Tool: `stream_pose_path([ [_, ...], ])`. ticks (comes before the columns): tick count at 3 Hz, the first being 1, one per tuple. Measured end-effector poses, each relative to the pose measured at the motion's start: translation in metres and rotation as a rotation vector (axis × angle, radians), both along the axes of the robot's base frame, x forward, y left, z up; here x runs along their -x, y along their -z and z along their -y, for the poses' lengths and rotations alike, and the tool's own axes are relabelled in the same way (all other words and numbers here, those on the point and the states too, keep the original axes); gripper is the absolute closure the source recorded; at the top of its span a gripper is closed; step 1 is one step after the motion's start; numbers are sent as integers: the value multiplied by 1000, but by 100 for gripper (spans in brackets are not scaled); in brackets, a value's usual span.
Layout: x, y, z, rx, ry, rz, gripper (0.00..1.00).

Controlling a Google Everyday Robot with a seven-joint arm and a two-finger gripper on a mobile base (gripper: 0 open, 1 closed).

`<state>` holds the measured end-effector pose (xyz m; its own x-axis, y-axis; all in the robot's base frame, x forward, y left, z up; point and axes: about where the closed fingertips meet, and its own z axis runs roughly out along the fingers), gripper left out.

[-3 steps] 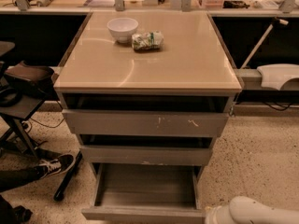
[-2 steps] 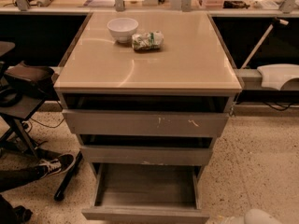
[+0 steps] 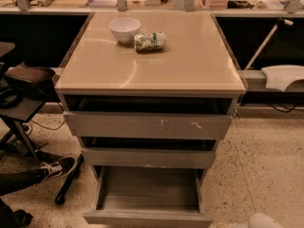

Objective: Close bottom drawer

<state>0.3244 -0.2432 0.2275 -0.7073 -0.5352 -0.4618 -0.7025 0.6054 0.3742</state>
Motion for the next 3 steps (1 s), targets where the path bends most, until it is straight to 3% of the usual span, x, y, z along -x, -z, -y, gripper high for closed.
stream_pose_path([
  [1,14,49,-23,-130,-122,-47,0],
  [2,9,76,-56,-253,-262,-77,0],
  [3,-14,69,-80,-320,-359,-26,0],
])
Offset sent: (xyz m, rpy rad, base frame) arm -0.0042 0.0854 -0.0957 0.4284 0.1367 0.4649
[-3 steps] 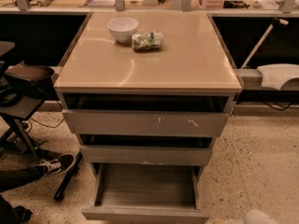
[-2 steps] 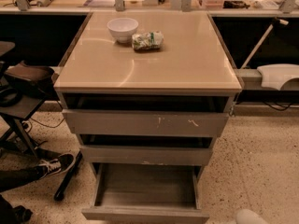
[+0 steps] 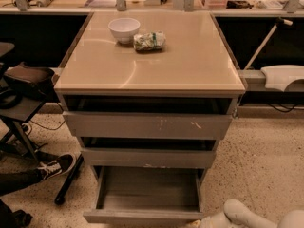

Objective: Close bottom drawer

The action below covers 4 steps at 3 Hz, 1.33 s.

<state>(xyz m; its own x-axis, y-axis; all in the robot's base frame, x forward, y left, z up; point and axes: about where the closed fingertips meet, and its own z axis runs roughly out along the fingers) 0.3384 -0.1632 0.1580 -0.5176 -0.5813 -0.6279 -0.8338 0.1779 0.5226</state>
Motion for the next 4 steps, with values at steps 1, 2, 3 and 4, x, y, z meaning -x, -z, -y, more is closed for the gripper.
stream_pose_path([
  [1,-37,-24,-15,-23,-4,133,0],
  [2,-73,-52,-30,-32,26,261,0],
  [3,-73,-52,-30,-32,26,261,0],
  [4,-84,-48,-22,-64,61,272,0],
])
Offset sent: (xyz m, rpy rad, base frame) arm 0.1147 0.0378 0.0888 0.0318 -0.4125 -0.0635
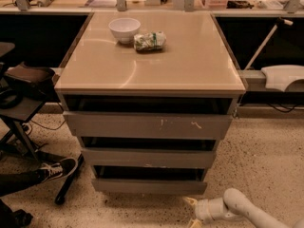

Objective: Close bottom drawer

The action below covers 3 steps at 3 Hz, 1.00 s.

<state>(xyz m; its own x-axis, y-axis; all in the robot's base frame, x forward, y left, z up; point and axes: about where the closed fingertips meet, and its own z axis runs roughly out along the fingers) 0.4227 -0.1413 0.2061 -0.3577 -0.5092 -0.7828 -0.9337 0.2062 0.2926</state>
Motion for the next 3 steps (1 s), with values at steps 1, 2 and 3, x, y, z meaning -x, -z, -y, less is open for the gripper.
stream_pose_path([
  [1,-41,3,-10,-62,15,33,0],
  [2,-78,-1,-18,-84,31,69,0],
  [3,-110,-5,-24,-88,56,97,0],
])
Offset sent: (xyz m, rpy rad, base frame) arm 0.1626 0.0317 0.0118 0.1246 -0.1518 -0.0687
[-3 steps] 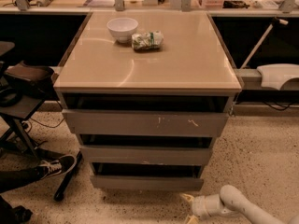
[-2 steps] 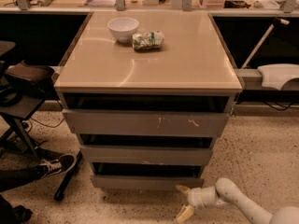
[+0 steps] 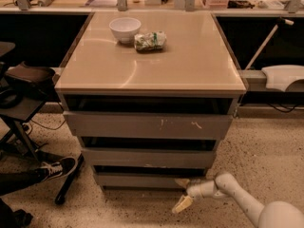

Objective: Close bottom drawer

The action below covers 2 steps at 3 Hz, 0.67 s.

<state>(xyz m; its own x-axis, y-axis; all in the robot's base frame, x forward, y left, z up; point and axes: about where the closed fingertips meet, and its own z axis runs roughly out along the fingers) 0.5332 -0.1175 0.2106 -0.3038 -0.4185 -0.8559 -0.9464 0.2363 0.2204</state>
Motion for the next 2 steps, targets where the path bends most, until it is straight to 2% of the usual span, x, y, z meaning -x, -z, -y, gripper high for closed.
stream_pose_path([
  [2,-4,-1,0,-7,1,9,0],
])
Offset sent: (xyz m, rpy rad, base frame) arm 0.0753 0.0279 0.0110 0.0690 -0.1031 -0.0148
